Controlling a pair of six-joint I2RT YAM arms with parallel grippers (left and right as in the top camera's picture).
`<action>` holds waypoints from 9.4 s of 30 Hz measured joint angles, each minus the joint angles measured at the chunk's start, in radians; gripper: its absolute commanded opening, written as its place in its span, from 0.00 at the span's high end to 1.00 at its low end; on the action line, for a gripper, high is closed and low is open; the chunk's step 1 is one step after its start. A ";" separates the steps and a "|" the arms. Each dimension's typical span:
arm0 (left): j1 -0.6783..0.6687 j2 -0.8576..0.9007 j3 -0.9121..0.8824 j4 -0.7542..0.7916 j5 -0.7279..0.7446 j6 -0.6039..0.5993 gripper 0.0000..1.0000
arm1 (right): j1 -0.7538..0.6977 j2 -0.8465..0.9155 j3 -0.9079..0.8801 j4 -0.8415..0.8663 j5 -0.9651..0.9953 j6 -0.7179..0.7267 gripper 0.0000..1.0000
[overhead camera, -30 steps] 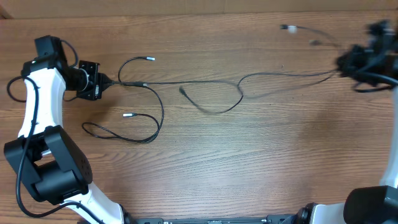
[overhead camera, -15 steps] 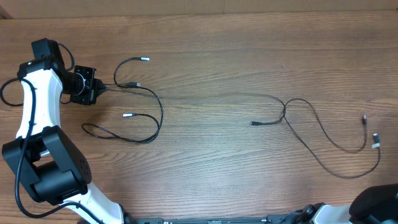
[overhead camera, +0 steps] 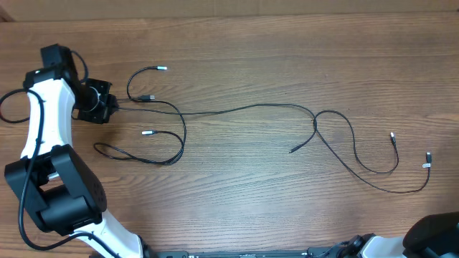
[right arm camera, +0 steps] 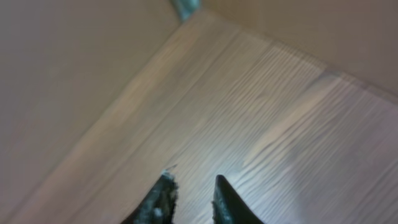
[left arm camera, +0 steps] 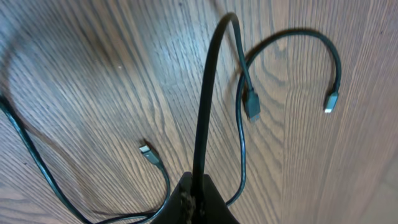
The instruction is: Untangle cables
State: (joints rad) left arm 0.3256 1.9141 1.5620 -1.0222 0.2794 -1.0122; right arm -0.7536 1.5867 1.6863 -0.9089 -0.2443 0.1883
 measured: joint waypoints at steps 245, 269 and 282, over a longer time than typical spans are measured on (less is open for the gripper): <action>-0.299 0.001 -0.006 0.258 0.471 0.522 0.96 | -0.206 0.140 -0.276 0.420 0.522 0.420 0.95; -0.621 0.001 -0.006 0.281 0.392 0.529 0.96 | -0.189 0.306 -0.201 0.524 0.326 0.229 0.00; -0.685 0.001 -0.006 0.342 0.395 0.644 0.96 | 0.151 0.306 -0.147 0.332 0.274 0.226 0.00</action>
State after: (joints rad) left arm -0.3595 1.9152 1.5562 -0.6804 0.6746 -0.3687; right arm -0.6025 1.8927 1.5391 -0.5770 0.0292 0.4141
